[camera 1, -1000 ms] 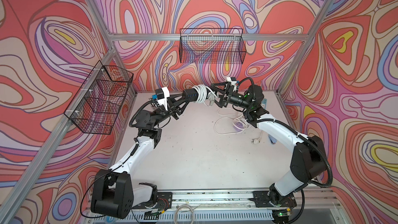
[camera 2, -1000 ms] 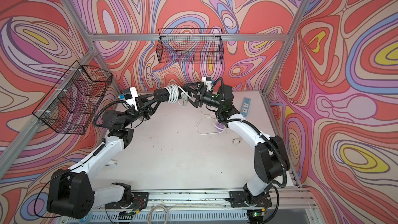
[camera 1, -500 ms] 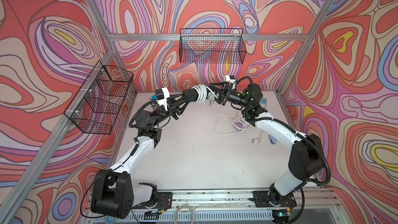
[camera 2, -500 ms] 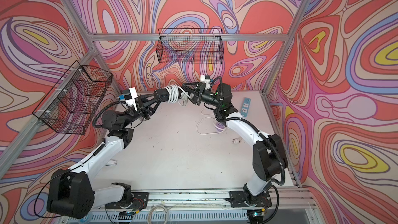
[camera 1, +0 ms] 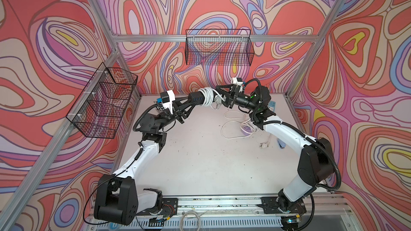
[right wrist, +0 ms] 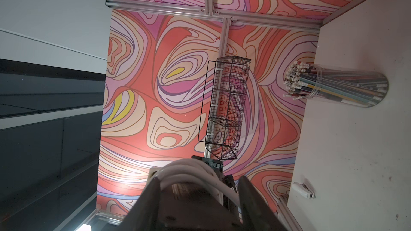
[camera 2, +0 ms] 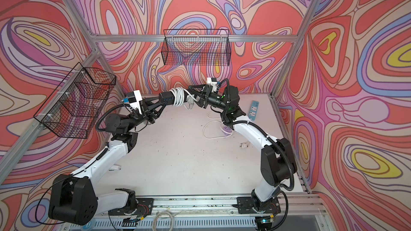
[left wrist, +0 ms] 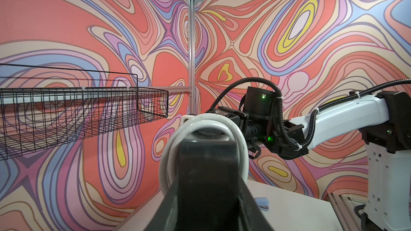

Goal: Unwrap the cord wrapped around the power strip
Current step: Adjust the power strip.

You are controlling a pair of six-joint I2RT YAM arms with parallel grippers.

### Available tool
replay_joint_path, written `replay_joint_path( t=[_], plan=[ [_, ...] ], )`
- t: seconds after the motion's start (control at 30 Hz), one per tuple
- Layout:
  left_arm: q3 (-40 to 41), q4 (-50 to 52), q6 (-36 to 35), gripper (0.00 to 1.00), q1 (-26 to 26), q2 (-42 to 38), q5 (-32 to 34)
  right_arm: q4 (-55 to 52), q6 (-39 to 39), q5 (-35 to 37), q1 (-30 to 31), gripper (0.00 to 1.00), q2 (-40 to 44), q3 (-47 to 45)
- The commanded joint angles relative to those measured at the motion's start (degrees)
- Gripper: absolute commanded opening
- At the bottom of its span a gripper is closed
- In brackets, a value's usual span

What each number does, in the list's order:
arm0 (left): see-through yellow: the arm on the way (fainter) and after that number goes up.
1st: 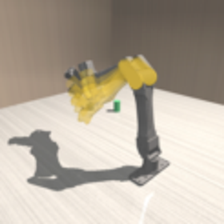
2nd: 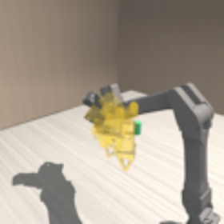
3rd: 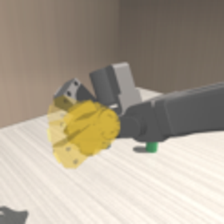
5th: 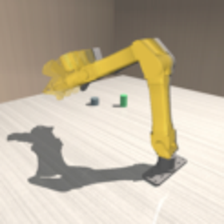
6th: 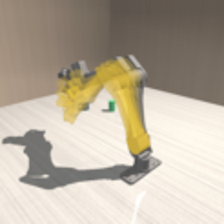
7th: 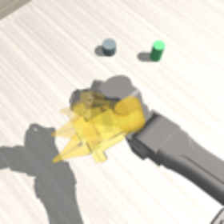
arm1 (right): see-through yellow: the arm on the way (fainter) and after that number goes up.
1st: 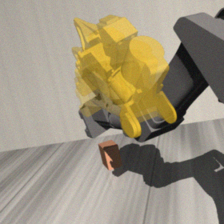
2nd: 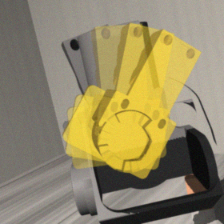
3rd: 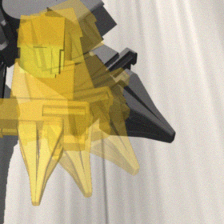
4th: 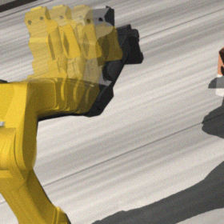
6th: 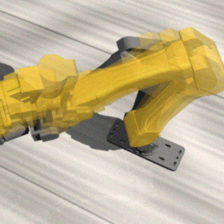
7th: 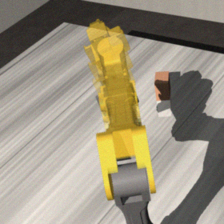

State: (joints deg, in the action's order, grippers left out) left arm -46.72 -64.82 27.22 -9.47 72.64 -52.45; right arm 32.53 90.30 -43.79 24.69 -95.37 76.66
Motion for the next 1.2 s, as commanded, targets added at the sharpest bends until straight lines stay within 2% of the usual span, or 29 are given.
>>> replay_joint_path(
  t=[0.0, 0.4, 0.77, 0.8, 0.83, 0.9, 0.97, 1.0, 1.03, 1.17],
  plan=[
    [-2.4, -2.5, 1.3, 0.11, -0.3, 0.2, -1.9, 0.5, -2.2, -0.1, 0.8, 0.28, -0.4, 2.7],
    [-3.6, -0.9, 2.1, 0.26, -0.3, 1.1, -3.3, -2.9, -4.5, -0.7, 1.6, 0.27, -0.5, 4.6],
    [-4.2, 0.1, 2.7, 0.50, -0.3, 1.5, -3.6, -4.2, -5.6, -1.1, 2.1, 0.27, -1.0, 5.9],
    [-4.3, 0.3, 2.7, 0.50, -0.3, 1.5, -3.7, -4.2, -5.5, -1.1, 2.2, 0.27, -1.0, 5.9],
    [-4.5, 0.5, 2.7, 0.44, -0.3, 1.5, -4.0, -4.2, -5.5, -1.1, 2.2, 0.27, -1.0, 6.0],
    [-5.0, 1.7, 2.4, 0.16, -0.3, 1.6, -4.9, -4.0, -5.4, -1.1, 2.2, 0.27, -1.1, 6.0],
    [-5.2, 2.3, 2.2, 0.01, -0.4, 1.5, -5.1, -4.0, -5.4, -1.1, 2.3, 0.27, -1.0, 6.1],
    [-5.2, 2.3, 2.2, 0.01, -0.5, 1.5, -5.1, -4.0, -5.4, -1.1, 2.2, 0.27, -1.0, 6.1],
    [-5.1, 2.4, 2.2, 0.05, -0.4, 1.5, -5.1, -3.9, -5.4, -1.1, 2.3, 0.27, -1.0, 6.1],
    [-5.0, 3.1, 2.0, 0.28, -0.5, 1.4, -5.0, -3.7, -5.3, -1.0, 2.2, 0.27, -1.0, 6.5]
  ],
)
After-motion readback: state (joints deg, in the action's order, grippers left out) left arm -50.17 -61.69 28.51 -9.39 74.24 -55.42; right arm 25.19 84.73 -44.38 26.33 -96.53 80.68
